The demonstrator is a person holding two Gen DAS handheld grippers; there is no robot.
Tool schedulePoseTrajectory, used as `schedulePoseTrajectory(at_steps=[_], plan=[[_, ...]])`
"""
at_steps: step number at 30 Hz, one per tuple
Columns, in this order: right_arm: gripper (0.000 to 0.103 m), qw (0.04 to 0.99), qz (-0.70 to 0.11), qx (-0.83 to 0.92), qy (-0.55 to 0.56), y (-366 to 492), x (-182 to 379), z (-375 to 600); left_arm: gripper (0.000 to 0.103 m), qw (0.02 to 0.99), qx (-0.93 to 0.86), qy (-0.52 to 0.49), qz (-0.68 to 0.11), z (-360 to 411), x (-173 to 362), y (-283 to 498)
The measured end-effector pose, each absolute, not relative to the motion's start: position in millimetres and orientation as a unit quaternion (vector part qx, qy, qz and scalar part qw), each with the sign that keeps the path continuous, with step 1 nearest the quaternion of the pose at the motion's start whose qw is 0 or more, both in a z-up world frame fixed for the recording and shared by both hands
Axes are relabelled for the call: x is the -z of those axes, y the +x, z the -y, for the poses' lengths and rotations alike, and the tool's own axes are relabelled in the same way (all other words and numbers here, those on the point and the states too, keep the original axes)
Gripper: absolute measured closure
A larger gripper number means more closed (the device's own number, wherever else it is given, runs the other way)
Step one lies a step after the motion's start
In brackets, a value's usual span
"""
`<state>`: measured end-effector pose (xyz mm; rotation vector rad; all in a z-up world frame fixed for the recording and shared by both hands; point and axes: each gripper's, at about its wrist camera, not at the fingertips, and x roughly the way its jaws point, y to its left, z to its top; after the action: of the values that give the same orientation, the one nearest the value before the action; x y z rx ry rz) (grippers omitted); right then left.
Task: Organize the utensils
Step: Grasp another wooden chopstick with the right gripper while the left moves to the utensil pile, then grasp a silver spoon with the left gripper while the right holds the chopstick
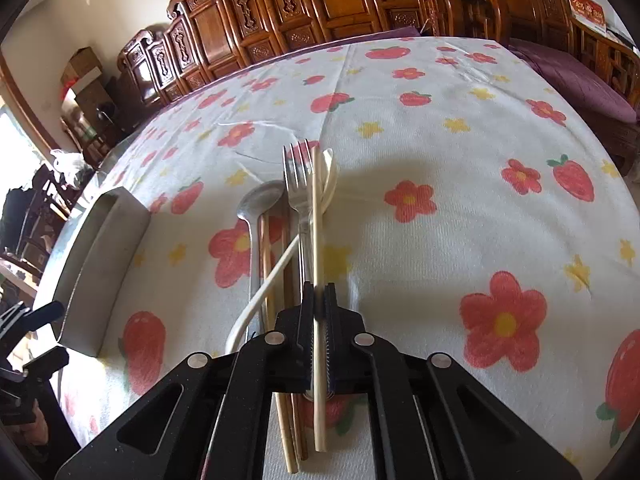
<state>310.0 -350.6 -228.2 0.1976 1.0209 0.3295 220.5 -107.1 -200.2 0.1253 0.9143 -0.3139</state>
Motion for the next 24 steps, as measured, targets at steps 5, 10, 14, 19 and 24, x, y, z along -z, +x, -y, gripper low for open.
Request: schedulePoseTrajectory(at_steps=[5,10,14,19,24], plan=[[0.097,0.865,-0.462,-0.153,0.119,305.7,216.2,368.3,0.039,0.878,0.157,0.071,-0.446,133.0,201.4,231.9],[0.097,0.873,-0.452,-0.133,0.126,303.2,215.1,387.4,0.039,0.874,0.17,0.086,-0.447,165.3,199.1,249.6],[0.097,0.878,-0.45,-0.115,0.119,302.5,216.1,397.8,0.039,0.873,0.174,0.095,-0.447,189.8,201.5,267.8],[0.097,0.88,-0.445,-0.109,0.124,301.9,216.7,405.7,0.041,0.869,0.17,0.081,-0.458,209.1,211.4,295.5],[0.097,0.88,-0.443,-0.108,0.135,301.9,217.1,411.0,0.052,0.865,0.162,0.06,-0.471,221.1,223.4,323.9]])
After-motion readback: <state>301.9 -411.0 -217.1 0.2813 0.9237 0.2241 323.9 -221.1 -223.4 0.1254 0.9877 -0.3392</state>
